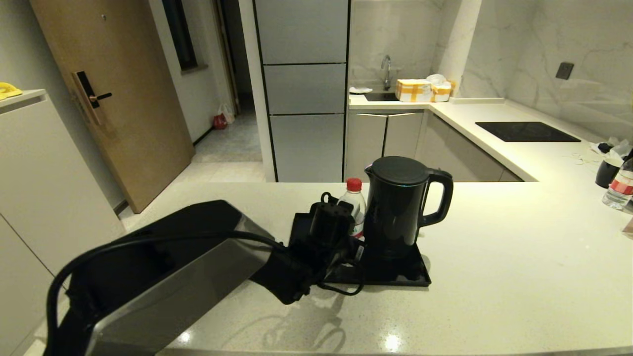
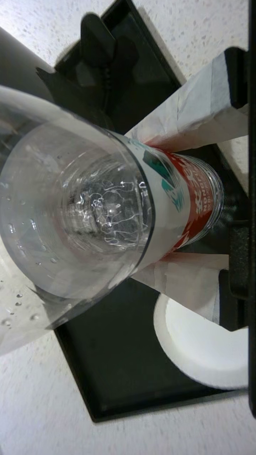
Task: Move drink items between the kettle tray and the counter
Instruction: Return the bottled water to its original position
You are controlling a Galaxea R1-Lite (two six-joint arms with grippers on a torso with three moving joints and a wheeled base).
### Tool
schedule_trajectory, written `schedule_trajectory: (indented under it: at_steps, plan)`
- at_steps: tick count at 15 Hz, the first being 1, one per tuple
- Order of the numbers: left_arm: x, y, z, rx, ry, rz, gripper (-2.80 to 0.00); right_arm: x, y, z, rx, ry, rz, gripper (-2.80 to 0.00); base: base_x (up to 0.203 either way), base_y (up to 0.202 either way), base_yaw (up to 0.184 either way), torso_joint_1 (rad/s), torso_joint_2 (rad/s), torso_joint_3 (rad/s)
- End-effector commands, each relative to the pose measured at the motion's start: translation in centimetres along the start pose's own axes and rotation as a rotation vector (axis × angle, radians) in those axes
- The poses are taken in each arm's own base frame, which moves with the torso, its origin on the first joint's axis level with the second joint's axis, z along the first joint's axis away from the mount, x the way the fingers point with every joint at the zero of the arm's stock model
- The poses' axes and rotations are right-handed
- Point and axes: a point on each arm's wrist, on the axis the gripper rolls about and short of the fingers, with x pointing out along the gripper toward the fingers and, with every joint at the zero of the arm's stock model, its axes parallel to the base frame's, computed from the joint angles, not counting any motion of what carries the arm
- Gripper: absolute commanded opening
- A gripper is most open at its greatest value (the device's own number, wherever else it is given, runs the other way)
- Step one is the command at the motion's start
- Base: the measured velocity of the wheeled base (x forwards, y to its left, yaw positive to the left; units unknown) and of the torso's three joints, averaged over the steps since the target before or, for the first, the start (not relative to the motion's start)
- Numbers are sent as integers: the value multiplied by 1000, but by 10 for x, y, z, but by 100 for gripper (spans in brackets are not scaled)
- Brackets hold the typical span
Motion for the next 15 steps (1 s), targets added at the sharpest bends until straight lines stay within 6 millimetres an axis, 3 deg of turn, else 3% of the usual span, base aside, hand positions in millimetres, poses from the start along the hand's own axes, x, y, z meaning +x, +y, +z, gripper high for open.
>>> schedule_trajectory:
  at_steps: [1, 7, 15]
  plan:
    - [13, -4, -11, 5, 16, -1, -280, 0, 0, 0, -1, 2, 1, -280, 0, 0, 0, 0, 0, 0]
    - [27, -6, -17, 13, 28, 10, -280, 0, 0, 0, -1, 2, 1, -280, 0, 0, 0, 0, 0, 0]
    - [32, -7, -24, 17, 47, 16, -280, 0, 0, 0, -1, 2, 1, -280, 0, 0, 0, 0, 0, 0]
